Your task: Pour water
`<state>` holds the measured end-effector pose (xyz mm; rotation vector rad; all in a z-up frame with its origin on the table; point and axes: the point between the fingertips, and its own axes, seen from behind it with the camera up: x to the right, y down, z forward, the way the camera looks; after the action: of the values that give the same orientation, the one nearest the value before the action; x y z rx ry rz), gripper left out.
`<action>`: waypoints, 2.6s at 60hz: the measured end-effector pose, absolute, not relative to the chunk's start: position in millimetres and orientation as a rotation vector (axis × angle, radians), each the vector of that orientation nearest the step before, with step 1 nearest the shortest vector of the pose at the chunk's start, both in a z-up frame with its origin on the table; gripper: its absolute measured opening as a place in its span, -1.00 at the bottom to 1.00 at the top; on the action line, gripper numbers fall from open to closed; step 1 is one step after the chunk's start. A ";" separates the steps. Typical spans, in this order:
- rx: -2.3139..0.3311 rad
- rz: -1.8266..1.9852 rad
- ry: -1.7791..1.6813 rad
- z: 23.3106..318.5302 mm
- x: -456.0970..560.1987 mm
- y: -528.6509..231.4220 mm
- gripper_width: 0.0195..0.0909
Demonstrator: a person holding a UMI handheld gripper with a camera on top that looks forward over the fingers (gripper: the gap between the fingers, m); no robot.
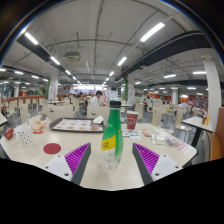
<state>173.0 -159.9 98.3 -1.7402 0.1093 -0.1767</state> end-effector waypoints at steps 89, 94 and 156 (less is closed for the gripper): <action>-0.410 -1.960 -1.720 207.9 -149.2 9.2 -0.56; -0.405 -1.976 -1.744 205.5 -148.2 11.9 -0.56; -1.716 -0.046 0.011 88.0 -70.2 -5.7 -0.54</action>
<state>-70.2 -5.7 88.0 -1.7156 0.0111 -0.0457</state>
